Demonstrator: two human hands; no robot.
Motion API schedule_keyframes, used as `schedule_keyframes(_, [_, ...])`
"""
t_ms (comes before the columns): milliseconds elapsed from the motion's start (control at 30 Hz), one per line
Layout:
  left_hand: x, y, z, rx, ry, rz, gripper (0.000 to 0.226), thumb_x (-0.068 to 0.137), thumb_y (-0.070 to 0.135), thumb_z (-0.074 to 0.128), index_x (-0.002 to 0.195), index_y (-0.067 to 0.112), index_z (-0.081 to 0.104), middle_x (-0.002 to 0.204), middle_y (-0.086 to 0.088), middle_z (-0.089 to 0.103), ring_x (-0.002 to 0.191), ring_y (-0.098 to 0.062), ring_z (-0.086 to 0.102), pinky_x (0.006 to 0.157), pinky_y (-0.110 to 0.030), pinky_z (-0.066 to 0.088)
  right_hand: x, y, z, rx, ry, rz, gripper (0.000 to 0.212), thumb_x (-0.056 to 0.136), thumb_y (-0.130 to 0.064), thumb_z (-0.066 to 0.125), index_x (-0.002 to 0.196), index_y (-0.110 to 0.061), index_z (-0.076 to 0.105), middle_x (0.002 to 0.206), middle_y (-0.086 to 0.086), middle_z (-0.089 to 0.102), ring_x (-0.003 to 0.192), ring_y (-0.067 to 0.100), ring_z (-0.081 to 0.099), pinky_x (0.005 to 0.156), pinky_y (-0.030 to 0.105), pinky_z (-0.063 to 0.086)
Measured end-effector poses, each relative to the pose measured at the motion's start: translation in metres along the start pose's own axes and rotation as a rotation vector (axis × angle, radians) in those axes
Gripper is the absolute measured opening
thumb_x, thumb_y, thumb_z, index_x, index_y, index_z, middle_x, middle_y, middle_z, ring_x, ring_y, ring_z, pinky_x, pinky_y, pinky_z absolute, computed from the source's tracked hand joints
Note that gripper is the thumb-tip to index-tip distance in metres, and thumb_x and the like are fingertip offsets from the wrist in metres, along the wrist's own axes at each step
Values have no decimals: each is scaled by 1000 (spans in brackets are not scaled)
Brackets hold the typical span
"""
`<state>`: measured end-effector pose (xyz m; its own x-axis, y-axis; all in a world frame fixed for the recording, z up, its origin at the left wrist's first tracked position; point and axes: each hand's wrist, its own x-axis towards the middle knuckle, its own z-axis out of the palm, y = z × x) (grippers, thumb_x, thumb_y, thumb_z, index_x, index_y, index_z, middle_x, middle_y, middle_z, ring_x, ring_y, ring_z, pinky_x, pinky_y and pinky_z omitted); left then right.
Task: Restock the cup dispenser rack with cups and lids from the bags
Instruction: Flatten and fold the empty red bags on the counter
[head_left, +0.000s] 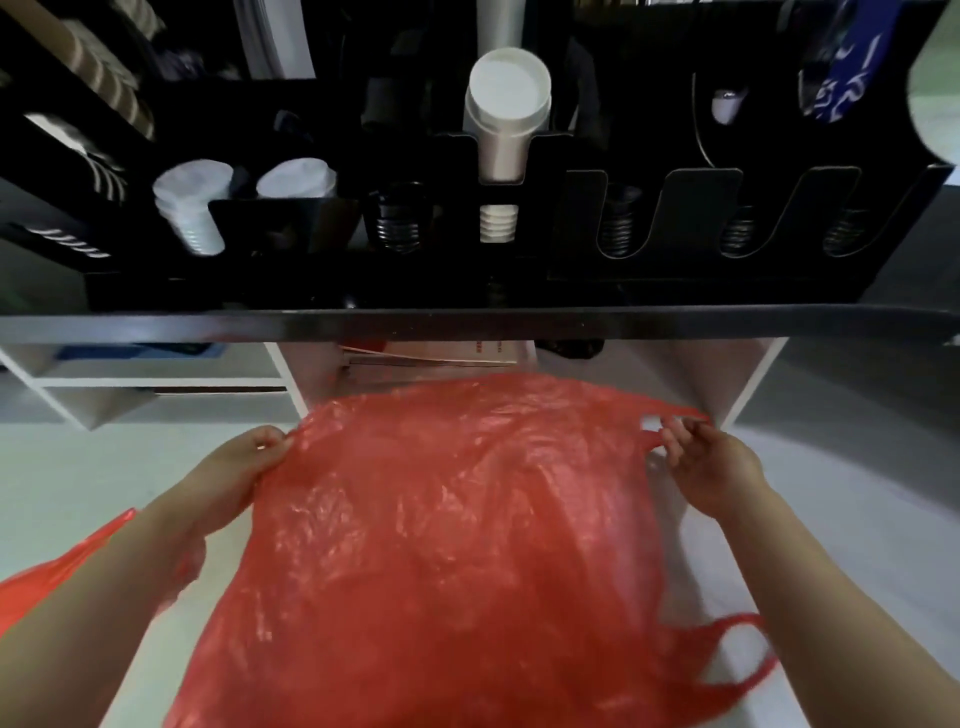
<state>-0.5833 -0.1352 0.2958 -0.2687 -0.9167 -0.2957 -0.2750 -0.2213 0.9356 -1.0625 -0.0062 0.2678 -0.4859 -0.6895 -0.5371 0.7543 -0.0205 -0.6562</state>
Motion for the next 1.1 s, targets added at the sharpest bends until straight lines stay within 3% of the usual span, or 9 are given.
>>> schedule_keyframes(133, [-3, 1, -10, 249, -104, 5, 5, 85, 7, 65, 88, 4, 61, 81, -18, 66, 68, -25, 61, 64, -28, 49, -1, -8, -2, 62, -43, -46, 28, 103, -22, 33, 86, -13, 53, 75, 6, 74, 60, 16, 71, 54, 19, 55])
schedule_keyframes(267, [4, 2, -17, 765, -201, 44, 35, 79, -12, 57, 94, 16, 70, 94, -1, 70, 91, -14, 63, 82, -24, 46, 0, -12, -2, 134, -30, -65, 20, 103, -18, 35, 99, -12, 54, 80, 7, 75, 72, 17, 71, 62, 23, 58])
schedule_keyframes(433, [8, -1, -17, 1089, -171, 83, 29, 80, 6, 63, 87, 34, 61, 94, 11, 64, 95, -13, 58, 85, -29, 41, -1, -16, 1, 188, 51, -117, 28, 103, -9, 31, 117, -20, 53, 98, 4, 67, 78, 12, 70, 57, 17, 55])
schedule_keyframes(567, [14, -5, -11, 1325, -77, 5, 5, 88, 38, 58, 92, 40, 60, 102, 18, 59, 104, -9, 53, 107, -47, 27, -4, -10, 1, 198, 60, -166, 44, 99, 4, 24, 130, -17, 48, 115, 11, 58, 107, 26, 60, 86, 27, 52])
schedule_keyframes(667, [18, -3, -2, 1332, 51, -24, 31, 93, 57, 42, 83, 34, 60, 93, 13, 59, 101, -13, 53, 109, -53, 18, -3, -5, 0, 103, 107, -242, 53, 92, 15, 25, 129, -15, 48, 110, 11, 60, 109, 27, 59, 92, 32, 49])
schedule_keyframes(767, [20, 3, 10, 1337, 281, 45, 42, 94, 57, 36, 70, 28, 55, 83, 6, 60, 96, -20, 57, 111, -56, 18, -3, 2, -1, -158, 180, -326, 37, 90, 7, 45, 114, -19, 55, 102, 6, 67, 99, 22, 62, 90, 38, 47])
schedule_keyframes(900, [24, 4, 25, 1194, 346, 137, 21, 90, 41, 59, 93, 21, 59, 104, -5, 62, 102, -29, 59, 107, -52, 28, 3, 7, -7, -357, 228, -400, 30, 87, 2, 56, 111, -16, 60, 109, 9, 67, 88, 18, 62, 82, 38, 46])
schedule_keyframes(1000, [24, 0, 41, 1007, 323, 357, 44, 84, 15, 67, 126, 16, 57, 133, -14, 52, 115, -36, 54, 103, -51, 36, 7, 9, -11, -534, 113, -400, 36, 88, 6, 54, 122, -5, 56, 107, 18, 64, 88, 33, 66, 85, 46, 53])
schedule_keyframes(1100, [21, 2, 61, 1021, 267, 503, 44, 87, 14, 64, 130, 20, 56, 135, -9, 54, 120, -33, 53, 105, -52, 34, -4, 13, -7, -1129, 41, -539, 42, 86, -5, 60, 127, -16, 57, 90, 9, 70, 88, 26, 68, 84, 36, 51])
